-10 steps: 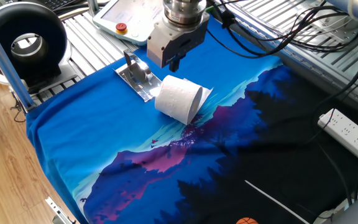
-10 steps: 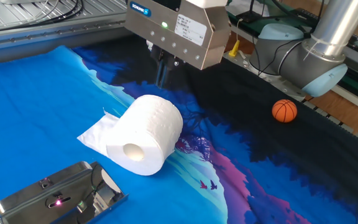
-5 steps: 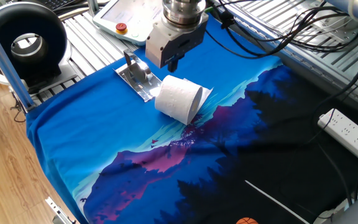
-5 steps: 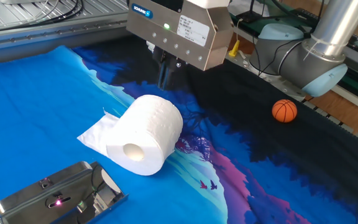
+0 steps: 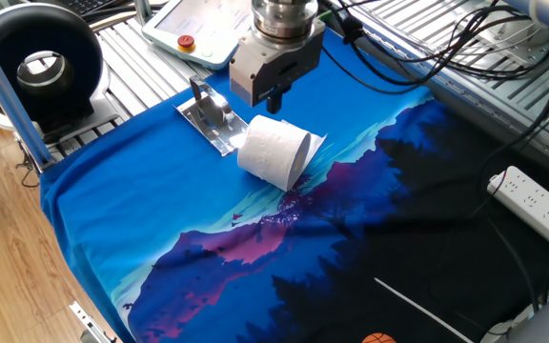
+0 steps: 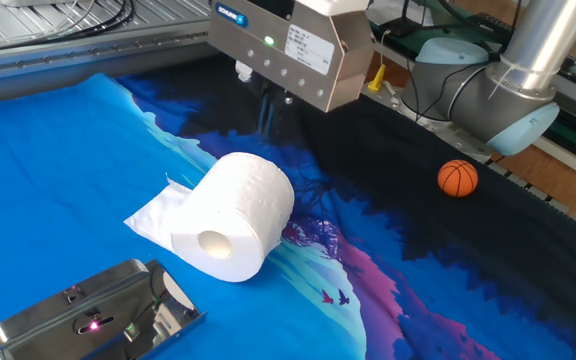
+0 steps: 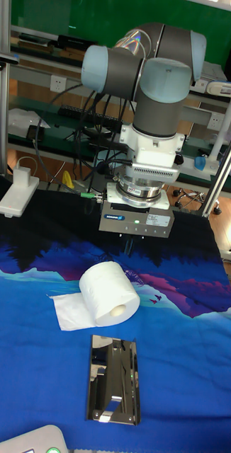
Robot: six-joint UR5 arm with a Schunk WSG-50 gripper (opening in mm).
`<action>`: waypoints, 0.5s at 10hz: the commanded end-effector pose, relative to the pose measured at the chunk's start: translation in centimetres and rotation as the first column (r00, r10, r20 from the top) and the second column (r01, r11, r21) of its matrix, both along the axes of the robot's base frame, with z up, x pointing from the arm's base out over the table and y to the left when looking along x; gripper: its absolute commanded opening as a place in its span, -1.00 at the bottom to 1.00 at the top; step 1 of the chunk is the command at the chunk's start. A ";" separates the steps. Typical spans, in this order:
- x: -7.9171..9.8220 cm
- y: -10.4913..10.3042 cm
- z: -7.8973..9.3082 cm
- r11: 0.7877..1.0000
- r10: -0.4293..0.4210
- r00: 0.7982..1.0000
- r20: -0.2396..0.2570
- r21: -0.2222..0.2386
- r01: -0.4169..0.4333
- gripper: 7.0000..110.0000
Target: Put the toilet paper on its holder
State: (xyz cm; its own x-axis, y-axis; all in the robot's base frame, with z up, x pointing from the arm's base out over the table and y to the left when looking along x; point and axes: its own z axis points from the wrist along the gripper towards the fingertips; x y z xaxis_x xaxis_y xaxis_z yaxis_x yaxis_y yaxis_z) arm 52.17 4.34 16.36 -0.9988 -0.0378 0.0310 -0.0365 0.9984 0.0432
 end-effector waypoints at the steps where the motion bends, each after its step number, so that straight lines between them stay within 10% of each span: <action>1: -1.7 0.3 0.3 1.000 0.007 0.998 -0.069 0.016 -0.006 -1.00; 5: -3.5 -1.5 0.5 0.998 -0.018 0.990 -0.139 -0.059 0.010 -1.00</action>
State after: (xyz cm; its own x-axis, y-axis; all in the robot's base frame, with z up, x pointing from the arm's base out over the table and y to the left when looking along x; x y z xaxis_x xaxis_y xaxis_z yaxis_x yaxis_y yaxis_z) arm 49.81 3.51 16.53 -0.9916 -0.0288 0.1259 -0.0274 0.9995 0.0129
